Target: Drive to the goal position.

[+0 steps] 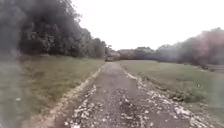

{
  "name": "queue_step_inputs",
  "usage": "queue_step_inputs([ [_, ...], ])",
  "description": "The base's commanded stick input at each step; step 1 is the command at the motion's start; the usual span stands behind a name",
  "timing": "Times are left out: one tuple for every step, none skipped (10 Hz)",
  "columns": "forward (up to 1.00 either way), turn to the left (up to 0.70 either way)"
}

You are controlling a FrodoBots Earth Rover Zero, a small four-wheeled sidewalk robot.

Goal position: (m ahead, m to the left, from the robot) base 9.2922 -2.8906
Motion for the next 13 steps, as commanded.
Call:
queue_step_inputs([
  [1.00, 0.00],
  [1.00, -0.02],
  [1.00, -0.04],
  [1.00, -0.40],
  [1.00, -0.40],
  [1.00, -0.36],
  [1.00, -0.26],
  [1.00, 0.00],
  [1.00, 0.00],
  [1.00, 0.00],
  [1.00, 0.00],
  [1.00, 0.00],
  [1.00, 0.00],
])
